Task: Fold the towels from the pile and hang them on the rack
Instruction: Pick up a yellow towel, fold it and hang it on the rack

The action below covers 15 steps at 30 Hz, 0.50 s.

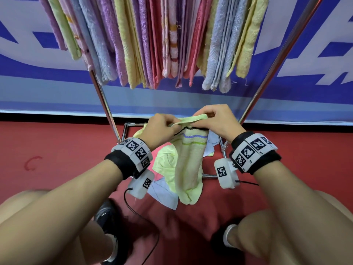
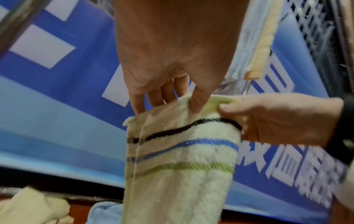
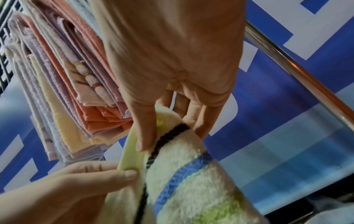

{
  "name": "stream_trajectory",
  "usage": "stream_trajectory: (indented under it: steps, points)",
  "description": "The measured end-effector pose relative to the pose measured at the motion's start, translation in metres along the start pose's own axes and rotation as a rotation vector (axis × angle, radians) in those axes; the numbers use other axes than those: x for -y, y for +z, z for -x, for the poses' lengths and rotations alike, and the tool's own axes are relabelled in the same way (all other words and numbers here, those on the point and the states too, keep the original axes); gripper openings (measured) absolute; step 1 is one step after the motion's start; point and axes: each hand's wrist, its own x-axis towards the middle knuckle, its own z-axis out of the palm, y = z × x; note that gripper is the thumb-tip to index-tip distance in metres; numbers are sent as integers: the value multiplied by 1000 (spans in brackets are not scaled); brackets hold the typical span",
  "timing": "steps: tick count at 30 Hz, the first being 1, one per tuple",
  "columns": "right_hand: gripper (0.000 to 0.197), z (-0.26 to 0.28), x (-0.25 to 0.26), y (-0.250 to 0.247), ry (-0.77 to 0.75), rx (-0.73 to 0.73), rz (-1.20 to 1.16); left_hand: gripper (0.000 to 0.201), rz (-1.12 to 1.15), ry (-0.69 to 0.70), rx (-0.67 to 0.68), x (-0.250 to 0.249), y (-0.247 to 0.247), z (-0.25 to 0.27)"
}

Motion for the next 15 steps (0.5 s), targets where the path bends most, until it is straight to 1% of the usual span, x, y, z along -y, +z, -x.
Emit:
stream_trajectory:
  steps: [3,5,7,9,10,11,12,13,14,15]
  points:
    - [18,-1,-5,-1,67,100,43,9,195,-57,26,6,-10,-4]
    - [20,0,-5,0,106,150,54,14,242,-37,30,7,-17,-6]
    - [23,0,-2,0,89,120,31,20,231,-11,36,7,-22,-9]
    - [22,-1,2,-2,55,50,-12,19,186,-24,76,7,-27,-11]
    - [21,-2,4,-4,40,24,-37,16,102,-35,124,7,-30,-11]
    - [20,-3,5,-6,30,4,-59,17,0,-41,189,7,-32,-9]
    - [19,-3,6,-8,27,-10,-80,27,-76,-47,256,8,-33,-7]
    - [19,-4,5,-10,28,-16,-93,35,-95,-53,299,8,-33,-5]
    - [20,-4,4,-12,29,-6,-93,37,-79,-54,305,7,-33,-4]
    - [19,-4,2,-14,35,21,-79,34,-50,-46,282,6,-33,-3]
